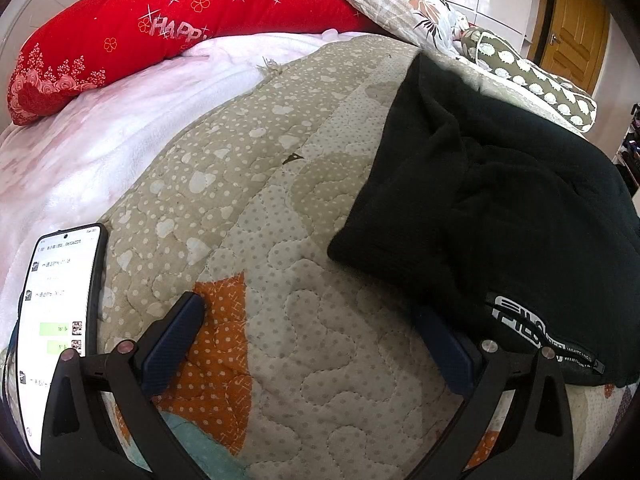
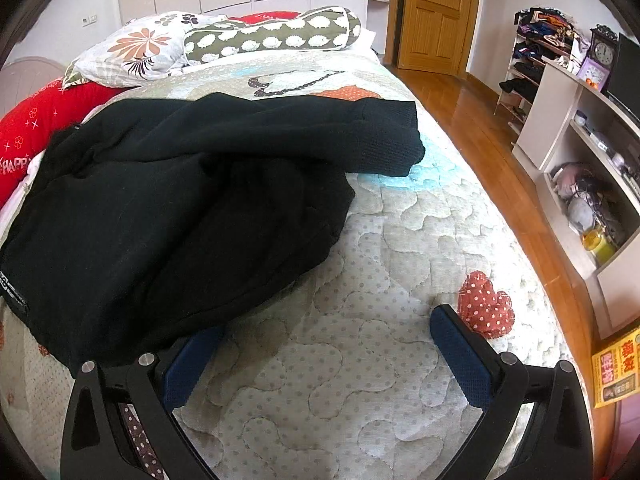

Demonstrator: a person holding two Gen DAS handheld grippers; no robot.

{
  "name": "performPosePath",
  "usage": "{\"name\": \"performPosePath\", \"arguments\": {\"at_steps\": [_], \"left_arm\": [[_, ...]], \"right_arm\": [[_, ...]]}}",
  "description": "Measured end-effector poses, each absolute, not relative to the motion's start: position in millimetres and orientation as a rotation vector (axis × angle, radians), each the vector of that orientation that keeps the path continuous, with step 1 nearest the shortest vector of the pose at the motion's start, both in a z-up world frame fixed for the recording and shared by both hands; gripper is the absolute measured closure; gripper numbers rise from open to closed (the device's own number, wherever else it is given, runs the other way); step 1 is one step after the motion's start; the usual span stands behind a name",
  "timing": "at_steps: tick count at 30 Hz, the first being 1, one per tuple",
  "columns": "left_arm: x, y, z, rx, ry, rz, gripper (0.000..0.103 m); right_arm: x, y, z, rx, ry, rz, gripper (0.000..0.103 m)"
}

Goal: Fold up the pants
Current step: 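Drop the black pants onto the quilt in front of both grippers, then move both grippers to the waistband of the black pants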

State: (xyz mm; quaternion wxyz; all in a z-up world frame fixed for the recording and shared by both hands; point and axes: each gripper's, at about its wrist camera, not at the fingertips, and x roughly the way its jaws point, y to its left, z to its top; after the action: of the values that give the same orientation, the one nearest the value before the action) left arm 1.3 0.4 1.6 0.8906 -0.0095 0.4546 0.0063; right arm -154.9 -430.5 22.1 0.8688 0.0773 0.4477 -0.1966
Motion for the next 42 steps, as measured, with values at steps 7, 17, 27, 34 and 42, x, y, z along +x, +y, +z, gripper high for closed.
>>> {"name": "performPosePath", "arguments": {"at_steps": [7, 17, 27, 34, 42], "left_arm": [[0.5, -6.9, 2.1, 0.008, 0.947, 0.033, 0.0], [-30.2, 2.8, 33.1, -0.065, 0.93, -0.069, 0.0], [-38.1, -18.9, 68.7, -0.075, 0.919, -0.139, 0.0], [-46.5, -28.5, 75.4, -0.052, 0.876, -0.16, 0.0], [-44.9, -33.2, 66.8, -0.044, 0.849, -0.155, 0.0]], "right_arm": [[-153.5, -432.8, 21.3, 0.156, 0.937, -0.414, 0.001], [-173.3, -427.6, 33.5, 0.21, 0.968, -0.402, 0.0], [-213.1, -398.2, 76.6, 0.259, 0.779, -0.248, 0.0], [-193.6, -378.7, 77.3, 0.223, 0.801, -0.212, 0.0], [-189.7, -378.6, 73.4, 0.217, 0.817, -0.214, 0.0]]}}
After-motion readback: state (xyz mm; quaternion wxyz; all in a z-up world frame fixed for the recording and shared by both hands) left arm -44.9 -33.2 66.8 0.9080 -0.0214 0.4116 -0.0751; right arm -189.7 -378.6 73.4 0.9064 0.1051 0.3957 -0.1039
